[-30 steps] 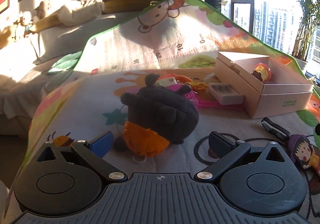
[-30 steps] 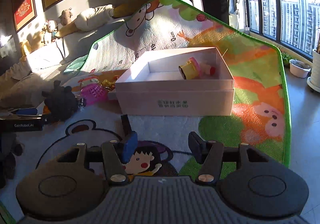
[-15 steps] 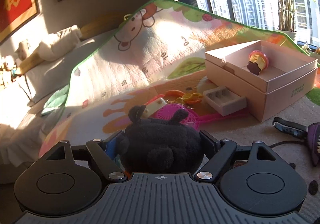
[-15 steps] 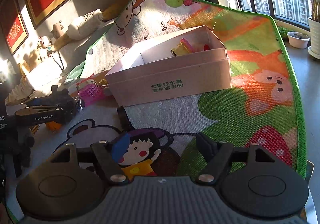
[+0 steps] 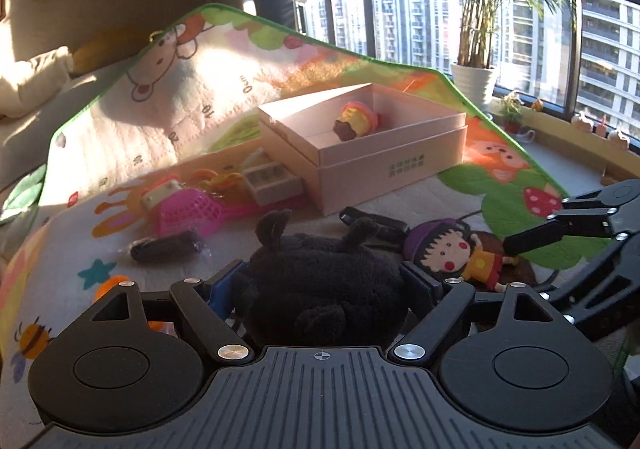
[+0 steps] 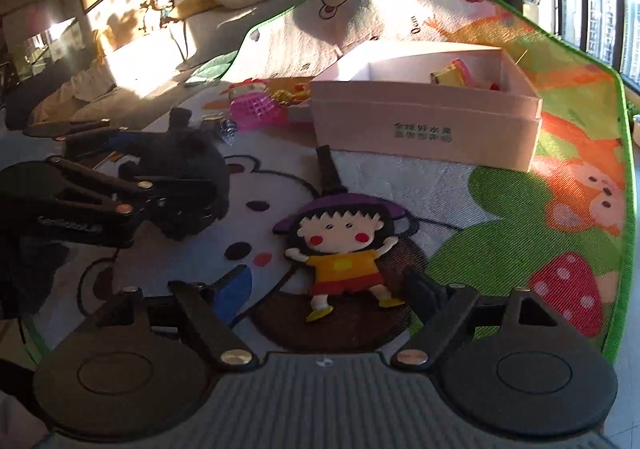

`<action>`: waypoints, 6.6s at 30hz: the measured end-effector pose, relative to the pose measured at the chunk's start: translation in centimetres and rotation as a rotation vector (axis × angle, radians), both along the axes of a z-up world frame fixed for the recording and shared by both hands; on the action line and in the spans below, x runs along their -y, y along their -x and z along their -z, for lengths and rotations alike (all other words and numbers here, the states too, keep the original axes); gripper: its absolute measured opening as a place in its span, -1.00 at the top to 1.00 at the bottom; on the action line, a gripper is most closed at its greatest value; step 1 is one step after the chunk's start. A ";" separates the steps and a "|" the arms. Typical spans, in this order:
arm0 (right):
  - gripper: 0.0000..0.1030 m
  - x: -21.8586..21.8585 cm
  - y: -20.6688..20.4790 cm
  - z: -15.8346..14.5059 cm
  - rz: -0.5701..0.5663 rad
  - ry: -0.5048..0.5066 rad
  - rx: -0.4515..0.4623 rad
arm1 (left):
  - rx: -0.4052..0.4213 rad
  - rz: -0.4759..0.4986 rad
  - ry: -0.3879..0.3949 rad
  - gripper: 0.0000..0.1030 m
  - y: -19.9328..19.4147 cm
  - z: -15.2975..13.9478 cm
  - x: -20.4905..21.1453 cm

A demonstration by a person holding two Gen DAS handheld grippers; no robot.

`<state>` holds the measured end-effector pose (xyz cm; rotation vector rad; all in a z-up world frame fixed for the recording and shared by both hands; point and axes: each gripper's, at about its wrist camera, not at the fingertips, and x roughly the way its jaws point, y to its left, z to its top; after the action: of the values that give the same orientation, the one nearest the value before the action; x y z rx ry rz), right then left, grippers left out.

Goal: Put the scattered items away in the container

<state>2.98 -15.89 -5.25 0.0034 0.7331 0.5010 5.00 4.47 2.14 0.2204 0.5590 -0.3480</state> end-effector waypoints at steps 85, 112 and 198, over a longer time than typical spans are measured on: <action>-0.42 8.5 -4.3 -16.4 0.254 -0.177 0.339 | 0.400 0.201 -0.009 -0.76 -3.1 -11.4 7.2; -0.57 -1.9 -14.0 -8.7 0.121 0.078 0.246 | -0.088 -0.121 0.167 -1.00 -5.7 0.7 -5.1; -0.18 0.1 -4.5 -6.2 0.077 0.038 0.071 | -0.068 -0.074 0.172 -1.00 -4.4 2.0 -8.0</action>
<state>7.53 -16.03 0.90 -0.0214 0.6699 0.4115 9.36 12.50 0.14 0.0219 0.5996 -0.3309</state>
